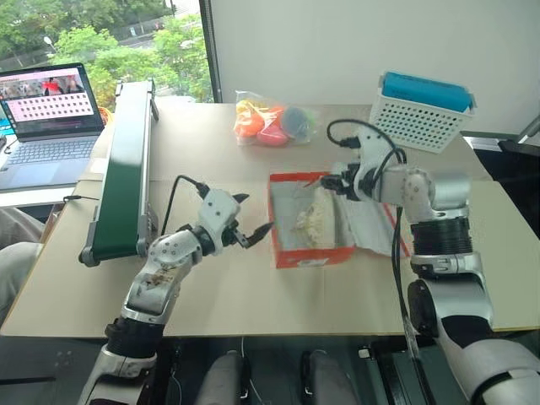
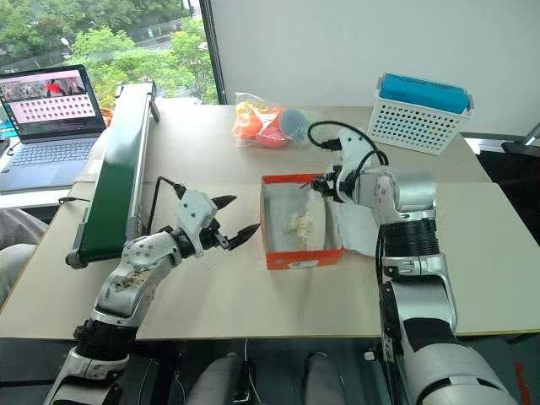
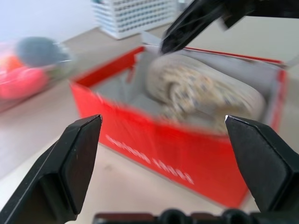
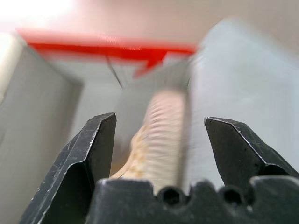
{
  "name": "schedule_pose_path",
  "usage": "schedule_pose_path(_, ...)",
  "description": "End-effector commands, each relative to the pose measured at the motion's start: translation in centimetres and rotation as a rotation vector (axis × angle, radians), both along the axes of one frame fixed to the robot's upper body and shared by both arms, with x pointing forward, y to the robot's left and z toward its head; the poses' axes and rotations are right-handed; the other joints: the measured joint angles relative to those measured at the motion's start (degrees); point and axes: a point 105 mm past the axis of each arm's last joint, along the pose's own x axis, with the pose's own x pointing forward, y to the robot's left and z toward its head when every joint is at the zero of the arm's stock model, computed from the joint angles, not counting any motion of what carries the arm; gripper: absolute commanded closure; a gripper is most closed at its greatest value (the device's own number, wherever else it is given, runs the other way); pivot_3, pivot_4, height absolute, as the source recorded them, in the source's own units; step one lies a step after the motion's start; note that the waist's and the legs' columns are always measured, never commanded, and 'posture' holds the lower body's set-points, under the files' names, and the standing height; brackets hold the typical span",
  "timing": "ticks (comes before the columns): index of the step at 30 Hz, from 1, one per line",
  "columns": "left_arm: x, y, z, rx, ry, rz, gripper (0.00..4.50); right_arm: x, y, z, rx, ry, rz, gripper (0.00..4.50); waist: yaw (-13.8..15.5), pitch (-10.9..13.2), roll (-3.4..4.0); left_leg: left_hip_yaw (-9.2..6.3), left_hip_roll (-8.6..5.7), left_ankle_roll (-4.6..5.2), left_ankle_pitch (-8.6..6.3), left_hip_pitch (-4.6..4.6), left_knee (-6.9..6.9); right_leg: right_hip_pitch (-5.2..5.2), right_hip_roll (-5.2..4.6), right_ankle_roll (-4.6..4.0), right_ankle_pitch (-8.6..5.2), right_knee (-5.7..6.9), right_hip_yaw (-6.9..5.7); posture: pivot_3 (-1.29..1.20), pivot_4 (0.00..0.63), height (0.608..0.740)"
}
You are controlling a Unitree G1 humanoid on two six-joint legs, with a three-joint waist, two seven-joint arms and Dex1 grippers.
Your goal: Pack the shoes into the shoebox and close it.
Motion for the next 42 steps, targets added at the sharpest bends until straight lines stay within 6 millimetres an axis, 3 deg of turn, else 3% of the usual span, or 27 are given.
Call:
schedule_pose_path(1,1.6,2.1,2.3,-0.081,-0.079,0.155,0.0,-0.5,0.5,2.9,0.0,-0.117,0.01,0.84,0.0,0.0,0.0,0.0,0.0,0.0,0.0,0.0,0.0,0.0,0.0,0.0,0.0,0.0,0.0,0.0,0.15,0.699)
schedule_pose_path(6,4.6,9.8,4.4,-0.264,-0.103,0.646,0.0,-3.4,4.3,5.9,0.011,-0.359,0.267,0.84,0.1,0.0,-0.01,-0.06,-0.02,-0.01,0.01,-0.01,0.01,0.02,0.0,0.0,0.0,-0.01,-0.03,0.0,0.15,0.699)
schedule_pose_path(9,4.7,13.2,4.6,-0.294,-0.094,0.838,0.0,-8.2,6.5,6.4,-0.066,-0.551,0.55,0.84,0.1,0.0,-0.02,-0.08,-0.04,-0.01,0.0,-0.01,-0.11,0.04,0.0,0.03,0.0,-0.03,-0.05,0.0,0.15,0.699)
schedule_pose_path(12,4.4,15.4,3.9,-0.268,-0.057,0.968,0.0,-11.8,6.9,4.1,-0.08,-0.55,0.737,0.84,0.1,0.0,-0.09,-0.08,-0.05,-0.01,0.0,-0.01,-0.11,0.11,-0.02,0.09,-0.02,-0.03,-0.08,0.0,0.15,0.699)
schedule_pose_path(15,4.1,16.8,2.7,-0.218,0.001,1.03,0.0,-13.3,6.4,-0.7,-0.234,-0.454,0.833,0.84,0.7,0.0,-0.19,-0.16,-0.04,0.01,-0.02,0.0,0.06,0.24,-0.05,0.11,-0.01,-0.24,-0.21,0.0,0.15,0.699)
schedule_pose_path(17,4.0,17.4,2.0,-0.186,0.026,1.043,0.0,-13.2,6.1,-2.8,-0.287,-0.414,0.829,0.84,0.7,0.0,-0.22,-0.18,-0.02,0.03,-0.03,0.02,0.17,0.27,-0.05,0.12,0.0,-0.2,-0.21,0.0,0.15,0.699)
schedule_pose_path(20,3.8,17.9,1.8,-0.171,0.03,1.057,0.0,-12.2,6.3,-3.1,-0.263,-0.425,0.775,0.84,0.6,0.0,-0.23,-0.18,0.04,-0.1,0.04,0.11,0.14,0.25,-0.02,0.11,0.0,-0.18,-0.18,0.0,0.15,0.699)
schedule_pose_path(24,3.7,18.7,0.7,-0.126,0.077,1.078,0.0,-11.4,7.1,-3.4,-0.217,-0.446,0.732,0.04,0.8,-0.1,-0.32,-0.22,0.06,-0.33,0.18,0.12,-0.08,0.16,0.02,-0.01,0.06,-0.15,-0.19,0.0,0.15,0.699)
schedule_pose_path(28,3.8,18.4,1.1,-0.103,0.052,1.053,0.0,-11.3,7.4,-3.4,-0.182,-0.457,0.704,0.04,1.3,0.0,-0.37,-0.16,0.02,-0.62,0.35,0.1,-0.1,0.17,-0.01,-0.02,0.06,-0.22,-0.19,0.0,0.15,0.699)
schedule_pose_path(32,3.7,18.7,-0.1,-0.089,0.115,1.079,0.0,-10.6,7.5,-3.1,-0.161,-0.472,0.655,0.04,1.5,-0.1,-0.4,-0.21,0.01,-0.31,0.17,0.1,-0.04,0.2,-0.03,-0.01,0.06,-0.2,-0.21,0.0,0.15,0.699)
schedule_pose_path(42,3.8,18.3,-0.5,-0.064,0.13,1.069,0.0,-10.6,7.8,-3.3,-0.145,-0.447,0.651,0.04,1.4,-0.1,-0.41,-0.21,0.0,-0.46,0.26,0.1,-0.06,0.18,-0.02,-0.02,0.07,-0.17,-0.21,0.0,0.15,0.699)
